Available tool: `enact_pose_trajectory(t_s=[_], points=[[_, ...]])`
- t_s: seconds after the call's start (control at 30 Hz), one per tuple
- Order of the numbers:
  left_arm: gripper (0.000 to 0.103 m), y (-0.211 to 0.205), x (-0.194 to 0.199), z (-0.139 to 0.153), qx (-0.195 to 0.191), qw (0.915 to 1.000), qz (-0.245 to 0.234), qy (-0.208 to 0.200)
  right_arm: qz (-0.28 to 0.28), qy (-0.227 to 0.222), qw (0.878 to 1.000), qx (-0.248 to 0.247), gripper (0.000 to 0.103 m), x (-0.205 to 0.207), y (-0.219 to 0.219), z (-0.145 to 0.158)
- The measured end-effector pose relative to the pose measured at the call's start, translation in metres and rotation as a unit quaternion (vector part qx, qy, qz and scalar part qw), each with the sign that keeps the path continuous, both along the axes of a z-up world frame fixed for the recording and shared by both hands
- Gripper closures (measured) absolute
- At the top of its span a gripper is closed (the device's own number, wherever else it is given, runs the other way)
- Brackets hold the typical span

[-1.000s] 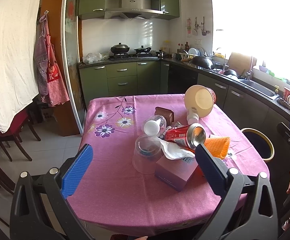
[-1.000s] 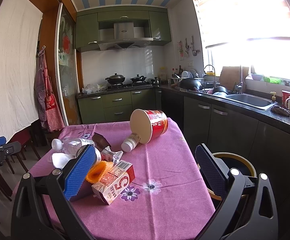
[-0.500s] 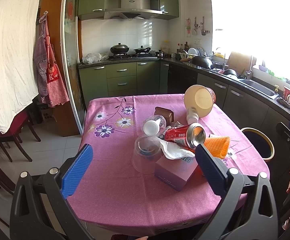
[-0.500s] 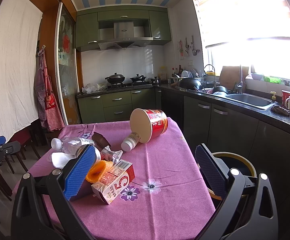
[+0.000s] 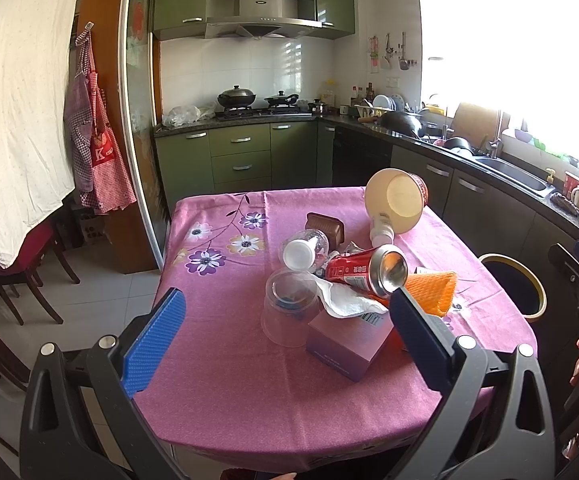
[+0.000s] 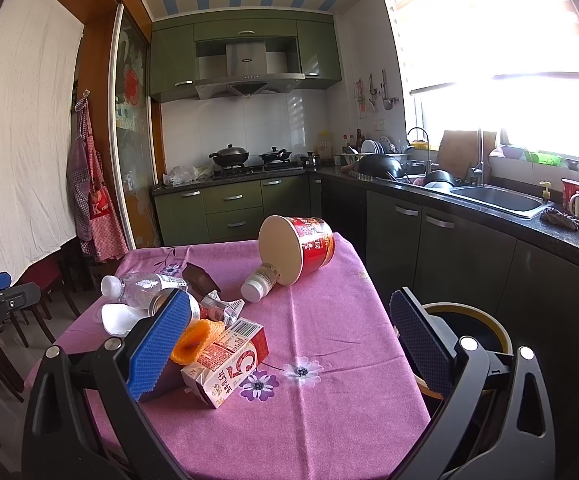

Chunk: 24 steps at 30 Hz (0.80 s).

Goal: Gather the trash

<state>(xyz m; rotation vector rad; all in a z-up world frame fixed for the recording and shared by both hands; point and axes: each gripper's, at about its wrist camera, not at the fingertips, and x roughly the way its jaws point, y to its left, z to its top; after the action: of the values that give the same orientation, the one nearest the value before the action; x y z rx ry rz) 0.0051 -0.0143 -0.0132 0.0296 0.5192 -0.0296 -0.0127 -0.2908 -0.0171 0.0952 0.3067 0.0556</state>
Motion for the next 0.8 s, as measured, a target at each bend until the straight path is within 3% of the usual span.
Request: enact_pose_trajectory(t_s=[0.8], points=[[0.006, -0.0015, 0.0010, 0.0003, 0.000, 1.0000, 0.000, 0.001, 0.002, 0.003, 1.000, 0.000, 0.004, 0.0033, 0.0018, -0.0033]])
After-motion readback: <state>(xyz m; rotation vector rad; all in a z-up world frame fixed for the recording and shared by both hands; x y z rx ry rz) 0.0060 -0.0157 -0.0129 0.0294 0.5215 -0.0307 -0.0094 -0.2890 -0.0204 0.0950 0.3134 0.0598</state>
